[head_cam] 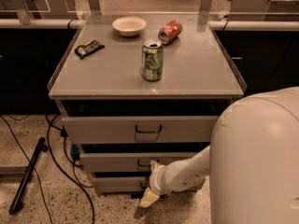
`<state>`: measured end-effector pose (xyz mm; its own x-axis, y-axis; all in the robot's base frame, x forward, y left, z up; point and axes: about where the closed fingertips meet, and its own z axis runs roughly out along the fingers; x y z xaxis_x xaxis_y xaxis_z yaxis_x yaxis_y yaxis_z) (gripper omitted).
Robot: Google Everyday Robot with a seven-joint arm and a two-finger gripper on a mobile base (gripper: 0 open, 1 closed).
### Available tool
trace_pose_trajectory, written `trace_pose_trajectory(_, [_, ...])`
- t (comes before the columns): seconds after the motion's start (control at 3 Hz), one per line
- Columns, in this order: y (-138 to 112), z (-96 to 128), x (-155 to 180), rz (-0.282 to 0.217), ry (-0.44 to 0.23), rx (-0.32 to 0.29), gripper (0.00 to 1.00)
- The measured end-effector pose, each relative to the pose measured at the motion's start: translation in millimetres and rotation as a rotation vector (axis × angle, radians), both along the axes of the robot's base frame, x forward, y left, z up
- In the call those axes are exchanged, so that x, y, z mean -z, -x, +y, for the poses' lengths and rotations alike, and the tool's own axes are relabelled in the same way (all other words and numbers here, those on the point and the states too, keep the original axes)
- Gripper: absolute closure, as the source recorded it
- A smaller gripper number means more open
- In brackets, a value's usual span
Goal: Open middle drawer
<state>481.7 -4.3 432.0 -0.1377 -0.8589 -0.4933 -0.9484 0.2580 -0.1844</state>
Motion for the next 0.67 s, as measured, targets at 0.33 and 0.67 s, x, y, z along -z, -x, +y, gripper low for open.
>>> trace_pose_trajectory(0.33, [-6, 14, 17, 0.029, -0.054, -0.003, 0.07])
trace_pose_trajectory(0.67, [-13, 39, 24, 0.056, -0.160, -0.032, 0.07])
